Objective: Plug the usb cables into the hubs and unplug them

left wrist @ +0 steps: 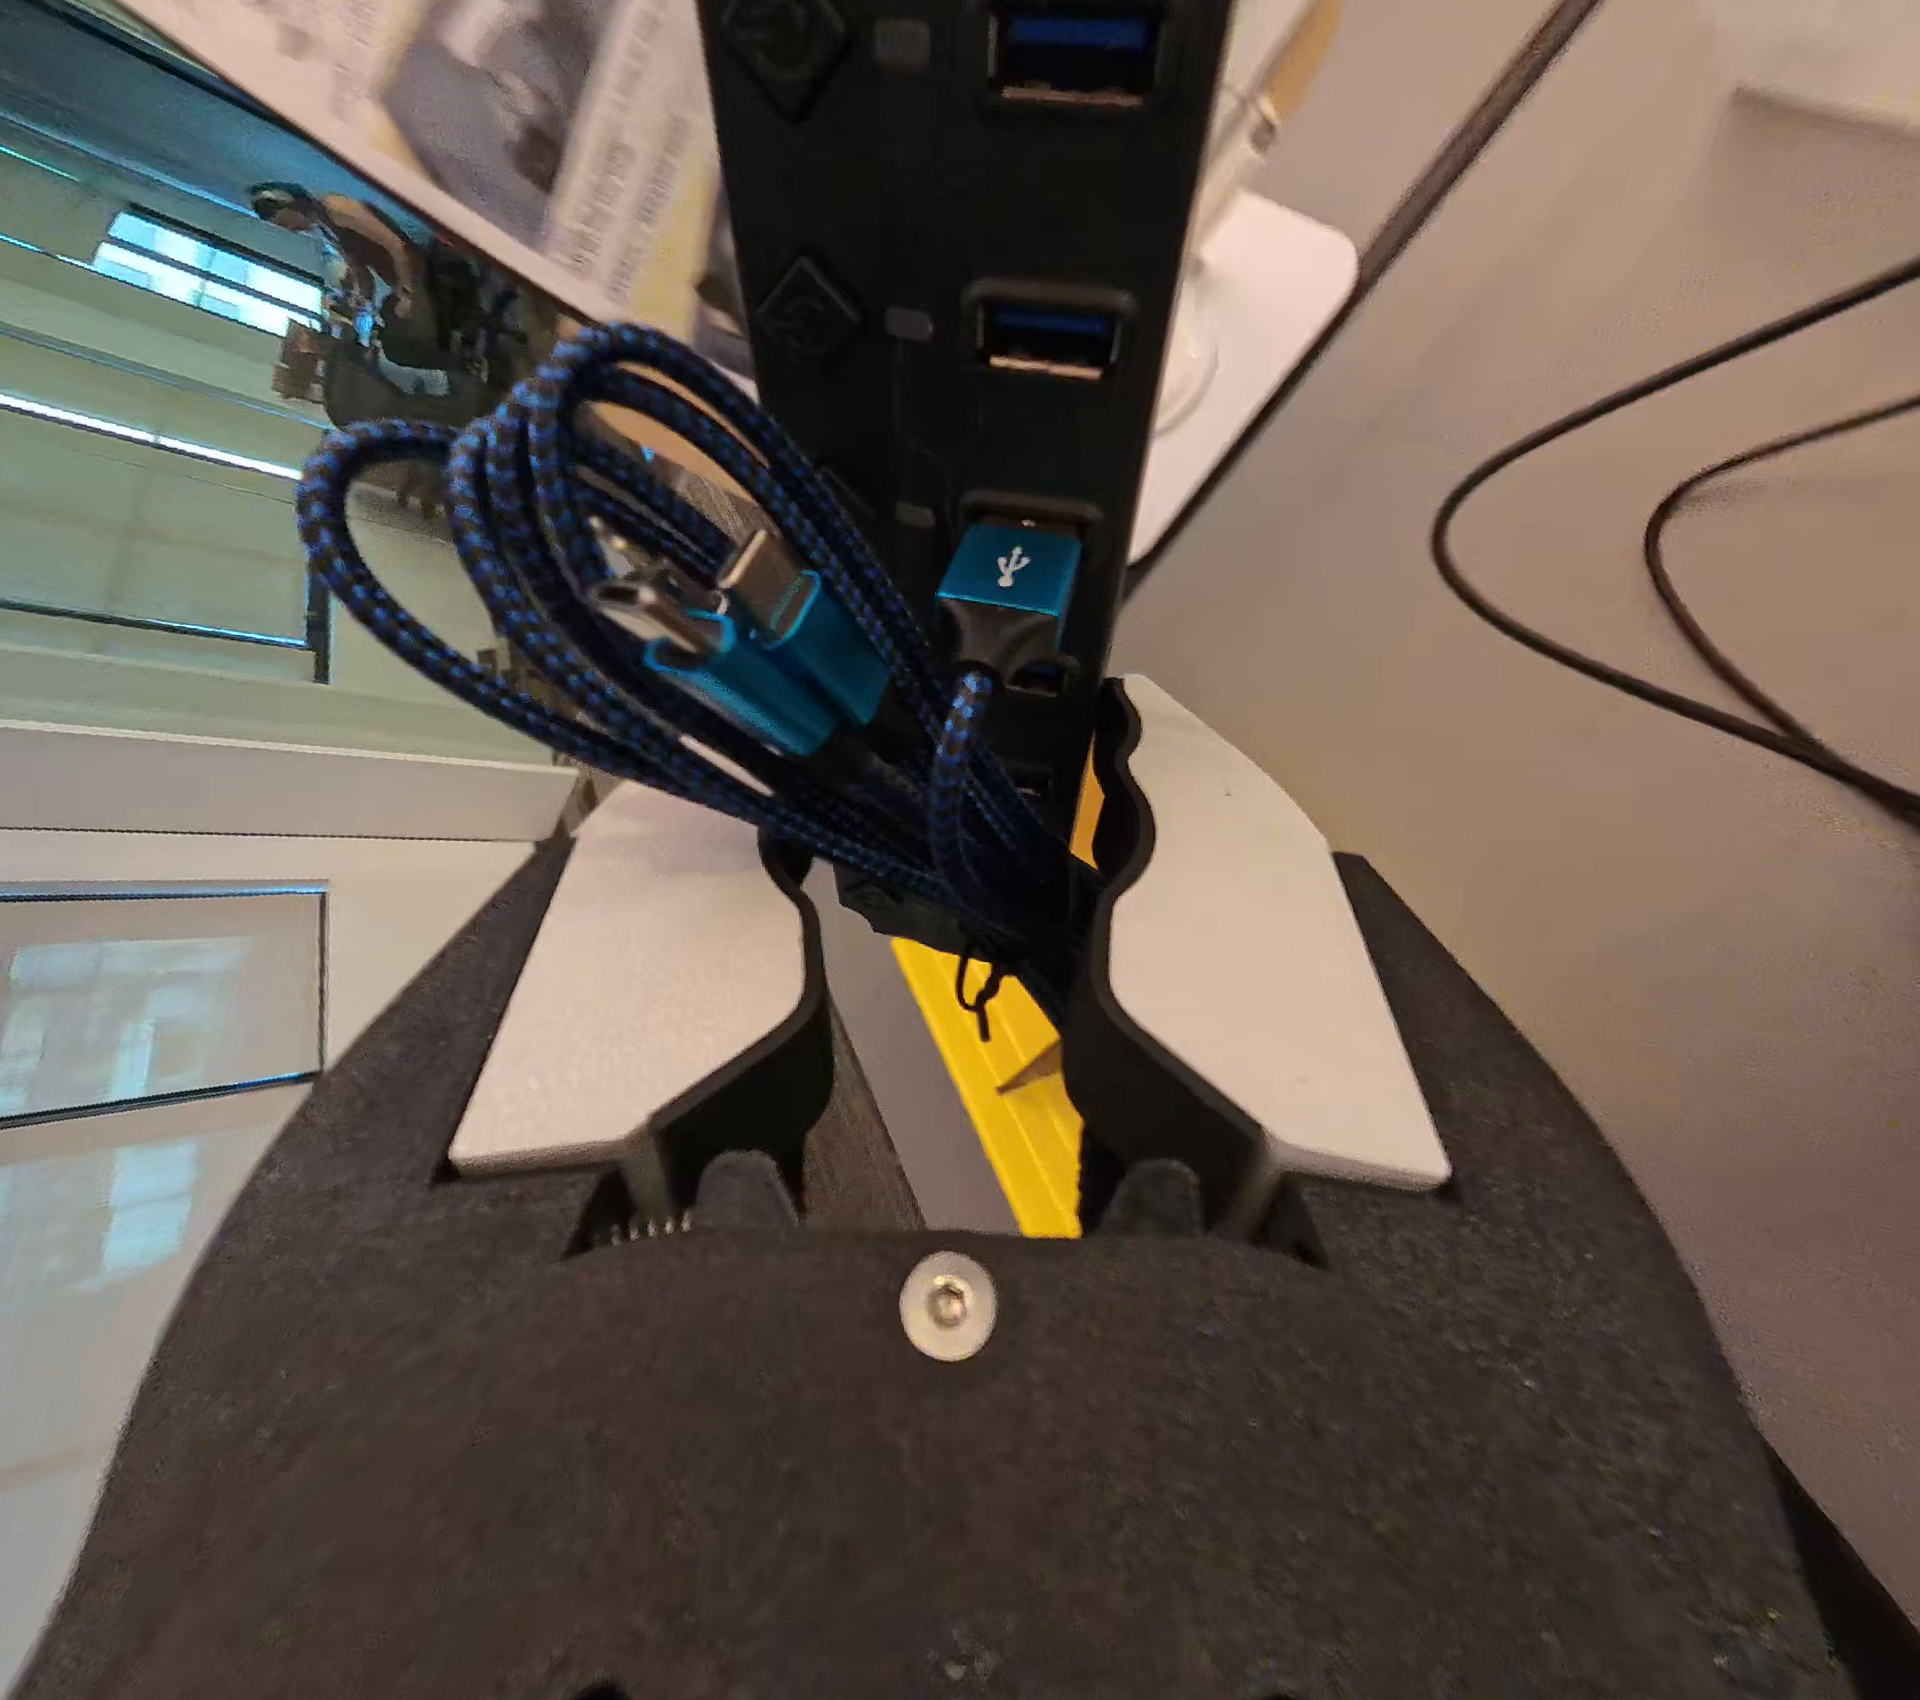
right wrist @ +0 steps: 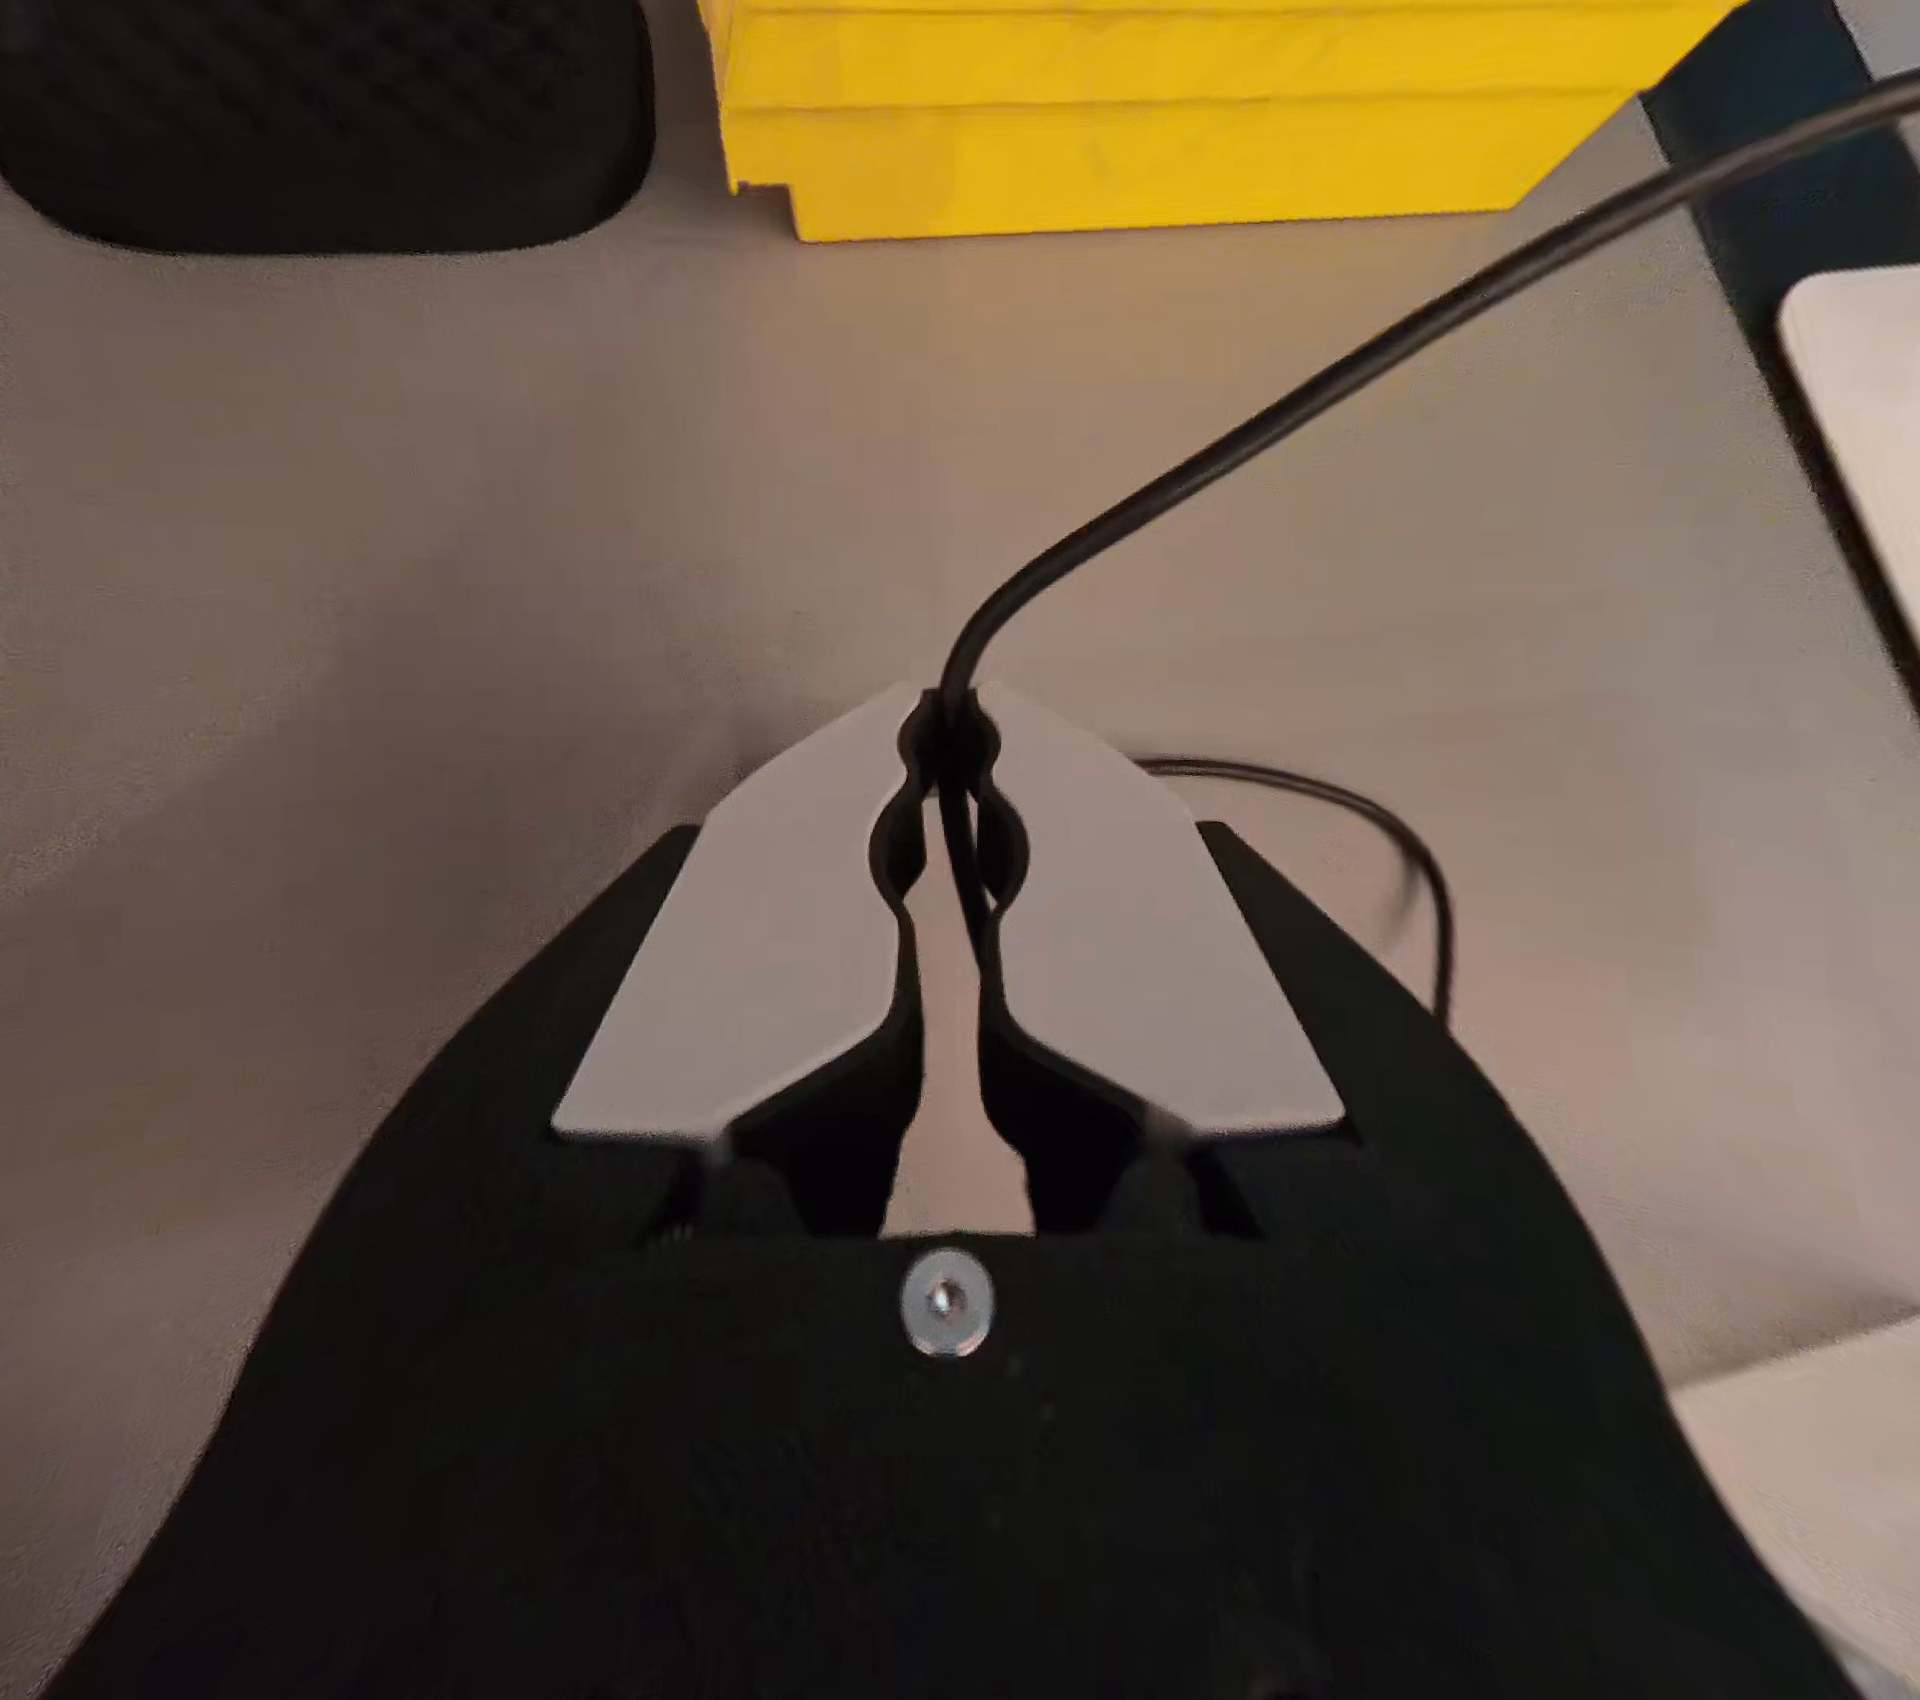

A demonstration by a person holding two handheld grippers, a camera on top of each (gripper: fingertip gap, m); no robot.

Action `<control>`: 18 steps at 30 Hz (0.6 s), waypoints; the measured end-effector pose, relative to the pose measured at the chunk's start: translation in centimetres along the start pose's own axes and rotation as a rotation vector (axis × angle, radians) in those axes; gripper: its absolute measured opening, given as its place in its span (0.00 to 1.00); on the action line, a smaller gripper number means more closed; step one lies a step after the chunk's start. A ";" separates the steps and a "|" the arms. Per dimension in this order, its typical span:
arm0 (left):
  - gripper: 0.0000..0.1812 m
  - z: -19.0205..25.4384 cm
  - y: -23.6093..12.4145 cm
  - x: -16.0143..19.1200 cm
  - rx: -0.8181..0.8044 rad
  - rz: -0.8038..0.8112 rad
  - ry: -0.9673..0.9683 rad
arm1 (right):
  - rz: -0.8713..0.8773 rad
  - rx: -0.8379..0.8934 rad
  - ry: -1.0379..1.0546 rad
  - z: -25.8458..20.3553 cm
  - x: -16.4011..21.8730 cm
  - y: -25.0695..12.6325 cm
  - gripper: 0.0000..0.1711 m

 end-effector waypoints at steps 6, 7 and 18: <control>0.29 6.1 5.8 4.5 0.141 -0.055 -0.032 | 0.275 0.214 -0.022 -1.2 -2.4 -3.8 0.18; 0.29 6.7 6.5 5.1 0.160 -0.053 -0.051 | 0.349 0.281 -0.052 -1.1 -3.5 -5.5 0.18; 0.29 11.1 8.8 6.5 0.219 0.001 -0.249 | 0.694 0.607 0.470 8.8 -7.3 -8.8 0.27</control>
Point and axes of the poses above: each gripper's, where its closed fingertips meet, y out along the fingers, x out of its underside, z = x × y across the jaws, the point moved 4 cm from there along -y, back along the fingers, and after that the axes turned 12 degrees about -y, right-handed, at the moved point
